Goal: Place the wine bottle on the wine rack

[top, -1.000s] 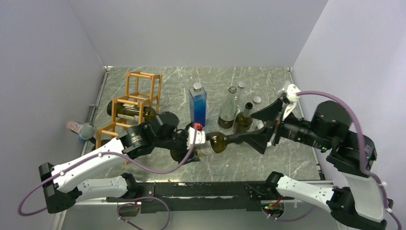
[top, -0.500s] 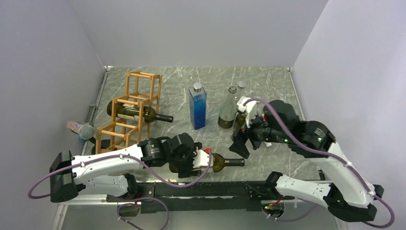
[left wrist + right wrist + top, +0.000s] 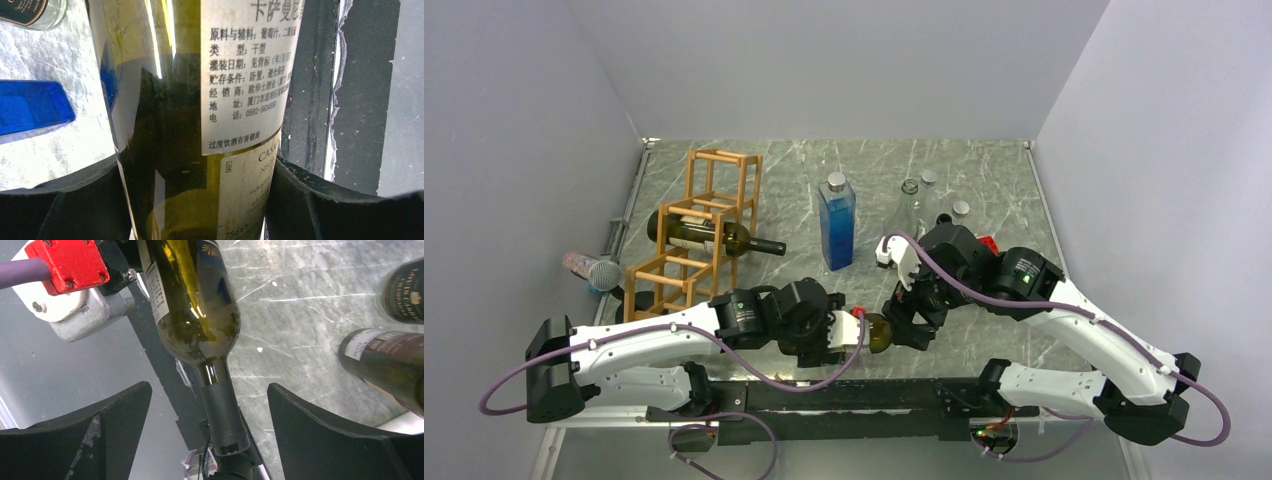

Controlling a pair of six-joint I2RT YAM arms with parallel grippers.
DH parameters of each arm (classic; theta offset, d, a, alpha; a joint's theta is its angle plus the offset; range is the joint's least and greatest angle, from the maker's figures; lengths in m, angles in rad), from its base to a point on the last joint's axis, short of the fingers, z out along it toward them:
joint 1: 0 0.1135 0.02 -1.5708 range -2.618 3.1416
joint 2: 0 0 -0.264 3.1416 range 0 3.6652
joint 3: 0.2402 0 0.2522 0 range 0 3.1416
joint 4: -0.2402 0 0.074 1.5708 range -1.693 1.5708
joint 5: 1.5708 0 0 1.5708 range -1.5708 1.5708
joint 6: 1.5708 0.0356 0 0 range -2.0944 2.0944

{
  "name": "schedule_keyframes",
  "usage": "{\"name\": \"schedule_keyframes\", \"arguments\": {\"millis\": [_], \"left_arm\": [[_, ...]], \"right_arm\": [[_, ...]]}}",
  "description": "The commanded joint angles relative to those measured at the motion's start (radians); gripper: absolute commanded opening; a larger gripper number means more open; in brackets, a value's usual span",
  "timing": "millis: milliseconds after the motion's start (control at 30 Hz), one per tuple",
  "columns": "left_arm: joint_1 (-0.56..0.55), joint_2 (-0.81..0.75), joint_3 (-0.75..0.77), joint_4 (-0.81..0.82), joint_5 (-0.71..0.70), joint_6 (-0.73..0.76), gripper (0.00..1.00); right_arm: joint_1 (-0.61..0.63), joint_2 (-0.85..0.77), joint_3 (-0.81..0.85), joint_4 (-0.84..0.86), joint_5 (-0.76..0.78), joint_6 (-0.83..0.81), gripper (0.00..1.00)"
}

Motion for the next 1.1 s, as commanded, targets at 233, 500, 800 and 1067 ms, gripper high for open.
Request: {"name": "schedule_keyframes", "arguments": {"millis": [233, 500, 800, 1067], "left_arm": [[-0.005, -0.083, 0.045, 0.091, -0.002, 0.006, 0.01], [-0.005, -0.152, 0.033, 0.088, 0.012, 0.012, 0.01], [-0.005, -0.178, 0.036, 0.091, -0.019, -0.001, 0.01], [-0.005, -0.202, 0.032, 0.100, -0.040, -0.006, 0.01]], "right_arm": [[0.009, 0.060, -0.039, 0.043, -0.074, -0.039, 0.92], [0.009, 0.113, -0.071, 0.058, -0.099, -0.034, 0.91], [0.012, 0.163, -0.062, 0.055, -0.118, -0.014, 0.41], [0.022, 0.159, -0.064, 0.067, -0.090, 0.009, 0.00]]}}
